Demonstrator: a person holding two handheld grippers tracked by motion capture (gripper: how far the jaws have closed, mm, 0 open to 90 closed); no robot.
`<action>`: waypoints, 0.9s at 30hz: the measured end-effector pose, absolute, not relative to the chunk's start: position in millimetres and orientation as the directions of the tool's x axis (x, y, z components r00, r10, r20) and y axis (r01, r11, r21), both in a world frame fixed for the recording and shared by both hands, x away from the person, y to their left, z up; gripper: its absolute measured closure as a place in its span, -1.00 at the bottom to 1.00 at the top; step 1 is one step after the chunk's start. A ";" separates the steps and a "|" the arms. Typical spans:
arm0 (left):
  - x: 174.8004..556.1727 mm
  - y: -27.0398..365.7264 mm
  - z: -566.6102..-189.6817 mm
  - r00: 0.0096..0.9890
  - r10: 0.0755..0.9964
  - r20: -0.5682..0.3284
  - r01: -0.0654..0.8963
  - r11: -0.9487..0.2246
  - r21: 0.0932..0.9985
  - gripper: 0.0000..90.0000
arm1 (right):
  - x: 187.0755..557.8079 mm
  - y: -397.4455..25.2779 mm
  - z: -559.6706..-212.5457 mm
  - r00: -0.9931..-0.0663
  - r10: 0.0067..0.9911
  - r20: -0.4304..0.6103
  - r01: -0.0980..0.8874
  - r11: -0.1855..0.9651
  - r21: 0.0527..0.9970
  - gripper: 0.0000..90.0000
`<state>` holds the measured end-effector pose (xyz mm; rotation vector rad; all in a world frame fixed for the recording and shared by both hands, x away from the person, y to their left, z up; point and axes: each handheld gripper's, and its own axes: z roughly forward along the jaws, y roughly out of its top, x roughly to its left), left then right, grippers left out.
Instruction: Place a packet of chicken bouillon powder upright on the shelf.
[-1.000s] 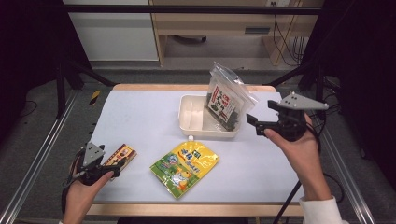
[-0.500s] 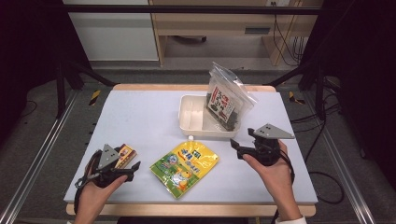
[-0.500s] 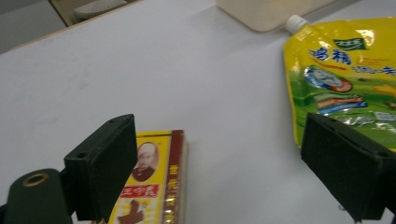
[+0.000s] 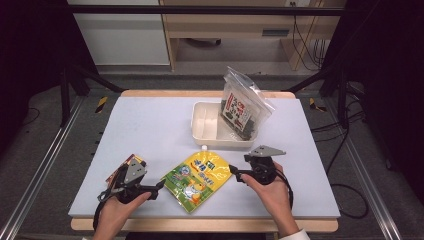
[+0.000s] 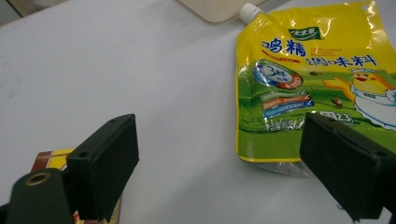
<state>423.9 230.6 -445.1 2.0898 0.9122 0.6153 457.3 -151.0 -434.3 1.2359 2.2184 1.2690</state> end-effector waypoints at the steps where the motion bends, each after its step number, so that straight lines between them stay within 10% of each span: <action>1: 423.7 229.9 -445.2 0.633 0.764 0.126 0.400 -0.462 0.792 -0.75 | 457.2 -146.9 -438.9 -0.591 0.794 0.146 0.537 0.252 0.805 -0.22; 27: 424.1 227.6 -445.4 0.639 0.756 0.143 0.391 -0.479 0.786 -0.75 | 479.3 -122.0 -478.1 -0.566 0.804 0.182 0.651 0.301 0.696 -0.04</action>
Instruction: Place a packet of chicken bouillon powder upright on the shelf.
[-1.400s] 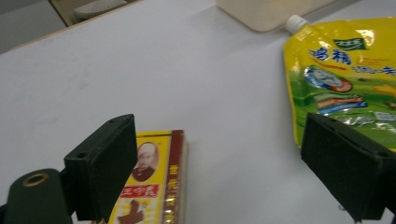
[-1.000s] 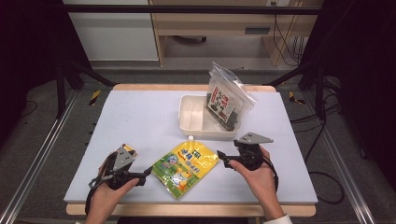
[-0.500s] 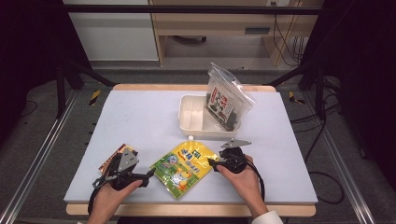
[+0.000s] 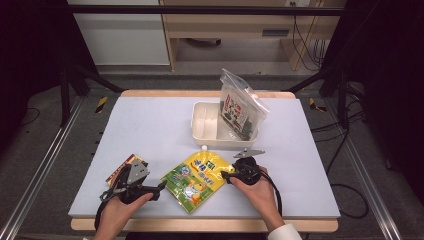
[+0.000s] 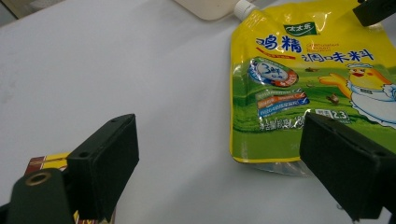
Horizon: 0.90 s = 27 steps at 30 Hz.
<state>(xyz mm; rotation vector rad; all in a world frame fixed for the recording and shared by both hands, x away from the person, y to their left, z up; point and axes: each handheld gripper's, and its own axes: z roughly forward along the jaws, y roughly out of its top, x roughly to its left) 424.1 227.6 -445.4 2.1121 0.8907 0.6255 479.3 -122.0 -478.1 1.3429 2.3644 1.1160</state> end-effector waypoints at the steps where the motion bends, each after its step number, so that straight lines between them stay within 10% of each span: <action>1: 424.1 227.6 -445.4 0.639 0.756 0.143 0.391 -0.479 0.786 -0.75 | 479.3 -122.0 -478.1 -0.566 0.804 0.182 0.651 0.301 0.696 -0.04; 17: 424.7 227.9 -445.5 0.639 0.755 0.146 0.391 -0.483 0.784 -0.74 | 474.4 -119.9 -469.4 -0.568 0.800 0.194 0.635 0.276 0.721 0.03; 27: 424.9 226.7 -446.1 0.638 0.757 0.142 0.394 -0.479 0.784 -0.74 | 472.3 -120.7 -465.9 -0.546 0.822 0.161 0.615 0.263 0.743 0.45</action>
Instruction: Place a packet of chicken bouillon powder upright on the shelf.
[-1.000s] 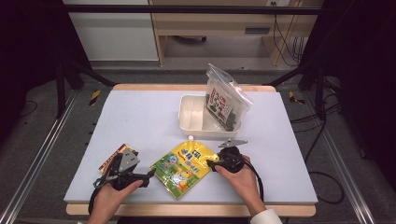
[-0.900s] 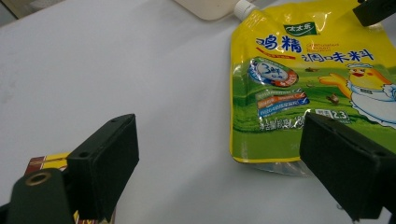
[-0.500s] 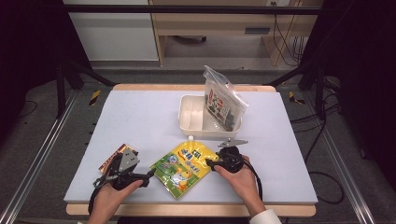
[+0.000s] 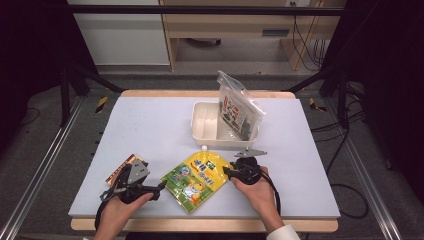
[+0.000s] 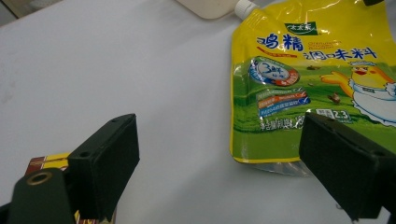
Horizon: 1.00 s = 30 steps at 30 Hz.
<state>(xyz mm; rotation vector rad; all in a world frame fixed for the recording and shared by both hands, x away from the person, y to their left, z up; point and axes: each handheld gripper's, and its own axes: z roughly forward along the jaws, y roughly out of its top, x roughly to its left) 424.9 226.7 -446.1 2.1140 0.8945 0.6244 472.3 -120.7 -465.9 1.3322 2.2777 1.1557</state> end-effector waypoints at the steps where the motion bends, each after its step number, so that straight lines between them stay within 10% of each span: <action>1: 424.8 226.6 -446.1 0.638 0.757 0.142 0.395 -0.479 0.784 -0.74 | 472.3 -120.8 -465.7 -0.544 0.824 0.160 0.614 0.261 0.745 0.48; 30: 424.3 227.6 -444.8 0.643 0.750 0.157 0.387 -0.495 0.778 -0.74 | 469.0 -118.1 -448.1 -0.574 0.790 0.217 0.606 0.230 0.761 1.00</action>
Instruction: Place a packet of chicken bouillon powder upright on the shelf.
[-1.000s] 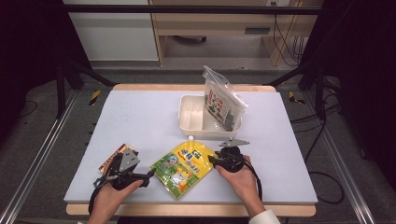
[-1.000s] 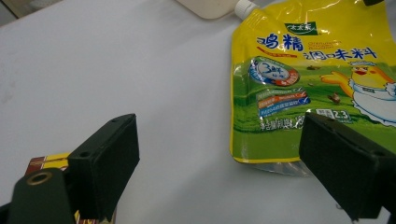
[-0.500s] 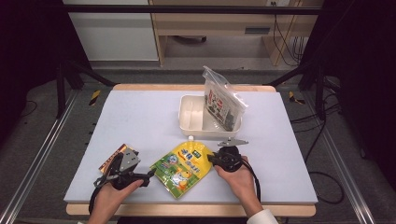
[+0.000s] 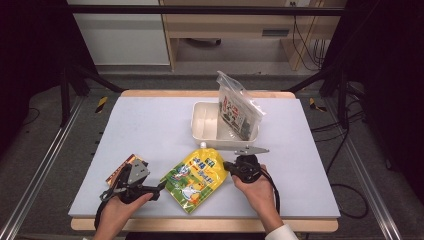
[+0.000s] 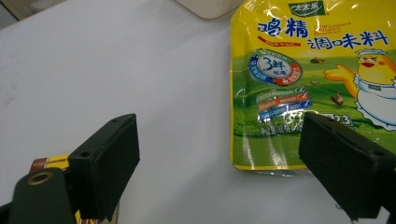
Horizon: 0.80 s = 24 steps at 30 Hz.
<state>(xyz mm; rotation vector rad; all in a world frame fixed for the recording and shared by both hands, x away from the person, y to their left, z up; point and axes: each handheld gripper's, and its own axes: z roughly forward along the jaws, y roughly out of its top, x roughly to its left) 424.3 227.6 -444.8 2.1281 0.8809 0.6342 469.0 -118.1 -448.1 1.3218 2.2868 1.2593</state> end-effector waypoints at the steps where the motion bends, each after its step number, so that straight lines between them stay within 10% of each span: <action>1: 423.9 227.8 -444.8 0.641 0.752 0.155 0.389 -0.492 0.779 -0.74 | 468.9 -118.2 -446.7 -0.576 0.788 0.219 0.603 0.229 0.764 1.00; 24: 435.1 212.7 -388.6 0.756 0.621 0.209 0.298 -0.610 0.734 -0.73 | 493.1 -104.5 -373.3 -0.743 0.668 0.045 0.439 0.435 0.786 1.00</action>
